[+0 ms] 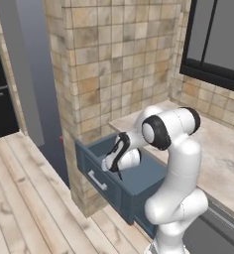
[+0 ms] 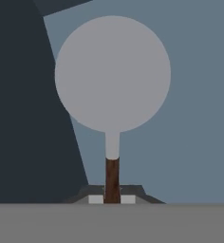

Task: Organize the utensils by type. Pick up the wooden spoons from the counter and place them in the open cabinet. Then pick up the metallic utensils from the counter and place them in the open drawer.

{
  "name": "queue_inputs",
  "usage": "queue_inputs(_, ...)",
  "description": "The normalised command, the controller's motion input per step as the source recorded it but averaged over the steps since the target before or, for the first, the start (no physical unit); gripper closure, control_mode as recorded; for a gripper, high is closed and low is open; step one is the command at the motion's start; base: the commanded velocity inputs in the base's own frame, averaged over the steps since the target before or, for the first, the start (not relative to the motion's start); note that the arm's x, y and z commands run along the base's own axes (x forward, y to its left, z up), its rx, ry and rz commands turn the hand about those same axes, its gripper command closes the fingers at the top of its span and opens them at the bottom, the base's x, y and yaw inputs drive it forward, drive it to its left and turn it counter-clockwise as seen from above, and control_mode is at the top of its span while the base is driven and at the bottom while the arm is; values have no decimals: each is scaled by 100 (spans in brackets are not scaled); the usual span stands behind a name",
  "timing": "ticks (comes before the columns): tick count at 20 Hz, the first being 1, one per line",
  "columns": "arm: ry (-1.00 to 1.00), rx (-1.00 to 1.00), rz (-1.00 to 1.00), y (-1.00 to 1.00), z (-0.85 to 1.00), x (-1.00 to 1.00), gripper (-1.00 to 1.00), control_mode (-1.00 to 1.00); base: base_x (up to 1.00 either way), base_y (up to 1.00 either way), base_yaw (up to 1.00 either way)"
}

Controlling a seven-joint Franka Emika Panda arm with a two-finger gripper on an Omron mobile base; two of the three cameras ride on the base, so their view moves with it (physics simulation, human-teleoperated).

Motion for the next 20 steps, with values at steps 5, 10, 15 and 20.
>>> queue_inputs(5,7,0,-6,70,-55,-29,100,-100,0,0,0)
queue_inputs(10,7,0,-9,60,-43,-15,100,-100,0,0,0)
queue_inputs(15,2,0,-12,18,-9,3,100,-100,0,0,0)
queue_inputs(20,1,0,-9,-7,9,18,100,-100,0,0,0)
